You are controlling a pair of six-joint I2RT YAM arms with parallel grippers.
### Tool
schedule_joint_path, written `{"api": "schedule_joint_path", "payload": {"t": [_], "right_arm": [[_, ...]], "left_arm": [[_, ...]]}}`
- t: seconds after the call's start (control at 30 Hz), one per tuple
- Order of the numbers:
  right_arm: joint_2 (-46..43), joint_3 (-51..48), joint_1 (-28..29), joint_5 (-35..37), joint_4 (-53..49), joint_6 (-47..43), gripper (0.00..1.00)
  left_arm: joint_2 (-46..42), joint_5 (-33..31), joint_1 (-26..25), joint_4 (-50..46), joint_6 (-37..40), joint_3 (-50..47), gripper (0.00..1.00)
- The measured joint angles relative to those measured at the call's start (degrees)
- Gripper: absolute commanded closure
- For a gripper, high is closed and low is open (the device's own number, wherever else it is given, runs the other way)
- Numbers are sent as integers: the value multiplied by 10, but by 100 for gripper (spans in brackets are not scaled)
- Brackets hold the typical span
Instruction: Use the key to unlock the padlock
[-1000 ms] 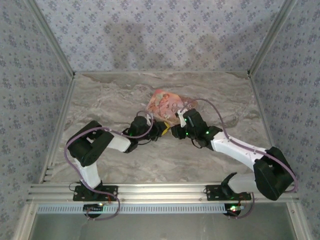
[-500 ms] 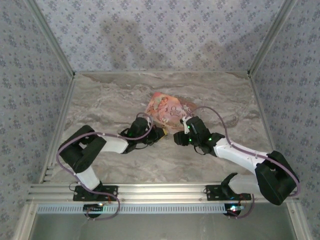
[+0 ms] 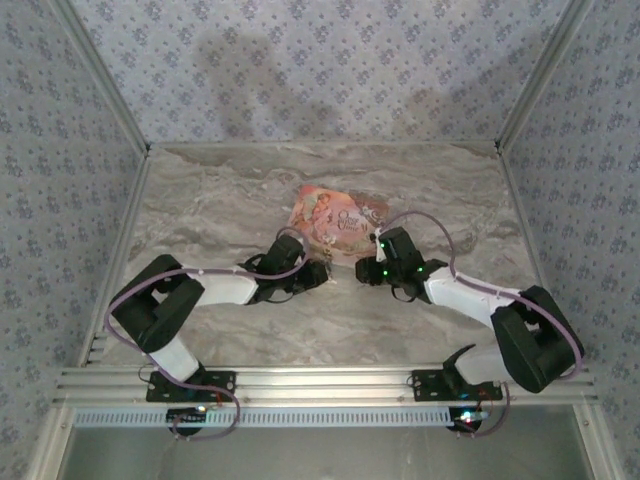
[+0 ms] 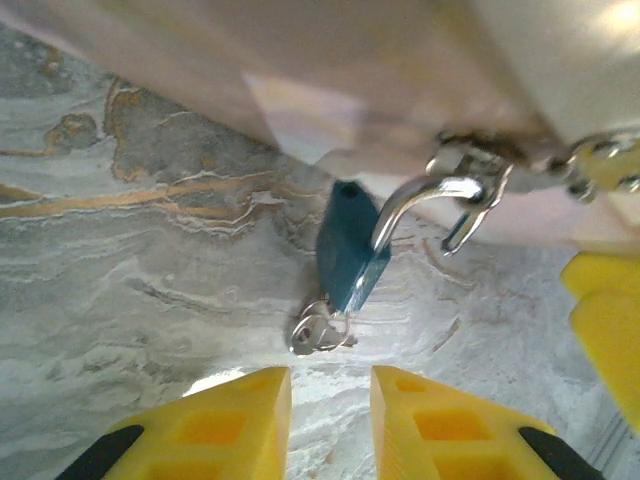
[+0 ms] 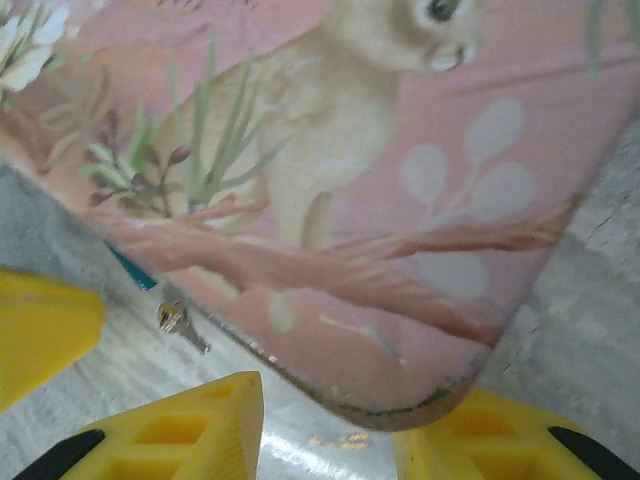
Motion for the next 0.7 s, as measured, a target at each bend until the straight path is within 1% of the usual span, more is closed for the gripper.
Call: {"api": "schedule_joint_path", "payload": {"t": [0.17,0.27,0.33,0.4,0.47,0.53,0.6,0.7], "right_arm": [[34,38,-27,0,-3,-1,61],[57,64,-41,3,-5,-5,61],[66,76,-45,7,-5,-9,59],[68,83,-45,12,-8,-15,55],[64,84,-38,20,-11,-24,50],[55,83,-26,29,-19,-29,48],[35,80,-10,38,-26,-35,47],[-6,68,18,48,-33,-44,47]], "left_arm": [[-13,-11,0,-10,8,0,65],[-34,-22,0,-17,11,0,60],[-52,-30,0,-23,15,0,57],[-72,-40,0,-31,19,-1,56],[-95,-53,0,-42,24,-1,54],[-117,-66,0,-56,29,-1,51],[-139,-81,2,-72,36,-1,48],[-168,-103,5,-100,46,-1,47]]}}
